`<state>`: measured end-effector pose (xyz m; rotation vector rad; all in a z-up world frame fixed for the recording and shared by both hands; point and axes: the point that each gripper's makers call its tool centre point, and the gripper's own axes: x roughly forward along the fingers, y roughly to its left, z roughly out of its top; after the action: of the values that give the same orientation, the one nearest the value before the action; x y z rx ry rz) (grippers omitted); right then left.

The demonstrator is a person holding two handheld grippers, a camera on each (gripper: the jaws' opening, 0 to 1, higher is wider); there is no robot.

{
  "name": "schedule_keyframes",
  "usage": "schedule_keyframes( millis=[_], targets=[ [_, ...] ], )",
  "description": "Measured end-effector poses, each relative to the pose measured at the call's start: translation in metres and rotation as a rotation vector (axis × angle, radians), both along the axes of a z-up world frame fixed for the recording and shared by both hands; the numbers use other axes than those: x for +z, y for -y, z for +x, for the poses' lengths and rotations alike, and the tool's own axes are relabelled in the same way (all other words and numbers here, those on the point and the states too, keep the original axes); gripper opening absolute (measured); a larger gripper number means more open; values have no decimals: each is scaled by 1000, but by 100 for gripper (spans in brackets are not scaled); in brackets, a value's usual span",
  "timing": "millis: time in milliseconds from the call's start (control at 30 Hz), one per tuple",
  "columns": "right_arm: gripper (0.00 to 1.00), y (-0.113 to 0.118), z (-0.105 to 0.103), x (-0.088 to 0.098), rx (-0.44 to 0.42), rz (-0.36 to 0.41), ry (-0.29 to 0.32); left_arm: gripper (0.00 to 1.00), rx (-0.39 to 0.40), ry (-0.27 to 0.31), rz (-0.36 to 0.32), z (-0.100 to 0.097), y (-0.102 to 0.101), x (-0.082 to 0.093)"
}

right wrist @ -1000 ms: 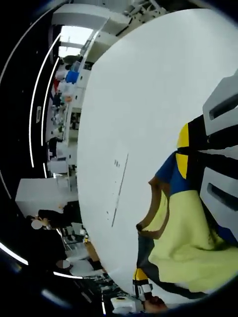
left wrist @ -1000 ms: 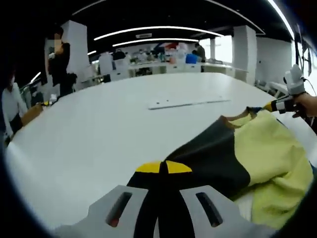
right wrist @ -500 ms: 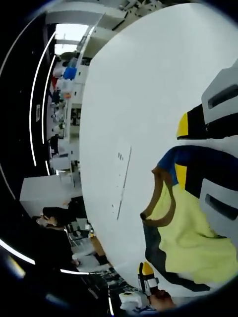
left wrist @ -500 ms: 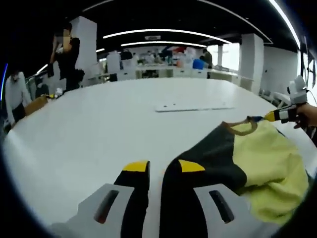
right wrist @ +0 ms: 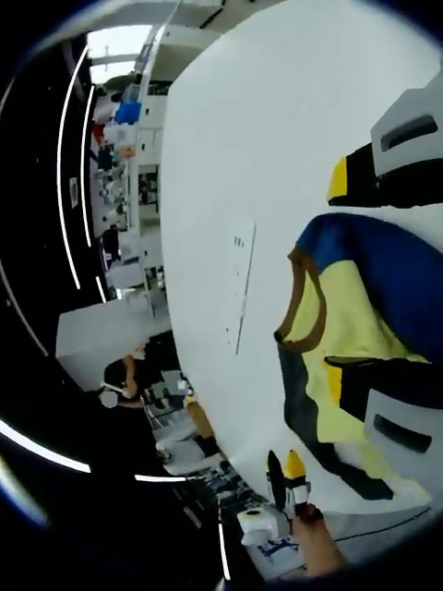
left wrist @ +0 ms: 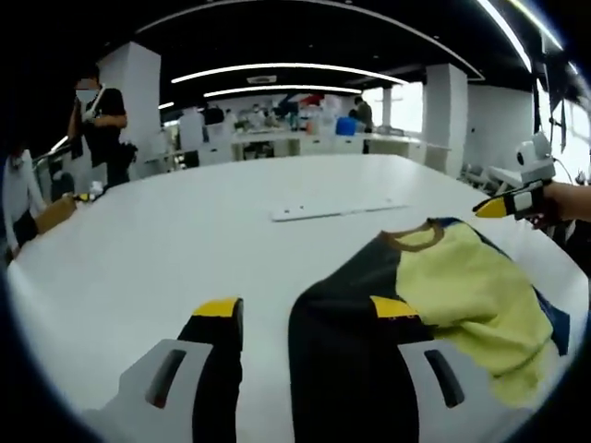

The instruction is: Fold the garment on the visible template until the final outline fits inside the template.

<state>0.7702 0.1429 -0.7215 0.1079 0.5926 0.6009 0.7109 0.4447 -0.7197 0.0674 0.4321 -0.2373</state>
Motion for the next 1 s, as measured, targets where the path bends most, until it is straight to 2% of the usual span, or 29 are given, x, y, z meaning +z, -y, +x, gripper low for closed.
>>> schedule_keyframes(
  millis=[133,300,433,567,700,867,1000],
  targets=[
    [75,-6,-21,7,45,-4,8,57,-26,5,-4,-14,1,7],
    [80,-9,-49,17,84,7,12,63,-66,11,5,-36,5,15],
    [80,-10,-74,22,102,19,11,66,-95,0,-52,-52,8,19],
    [80,-13,-101,21,136,8,7,67,-101,-4,-67,-67,5,23],
    [81,-17,-135,16,209,-36,-3,68,-116,-1,-63,-84,5,26],
    [80,-22,-172,11,273,-38,-31,69,-141,4,-40,-111,6,27],
    [81,-26,-200,10,331,-33,-50,69,-155,-16,-49,-132,8,24]
  ],
)
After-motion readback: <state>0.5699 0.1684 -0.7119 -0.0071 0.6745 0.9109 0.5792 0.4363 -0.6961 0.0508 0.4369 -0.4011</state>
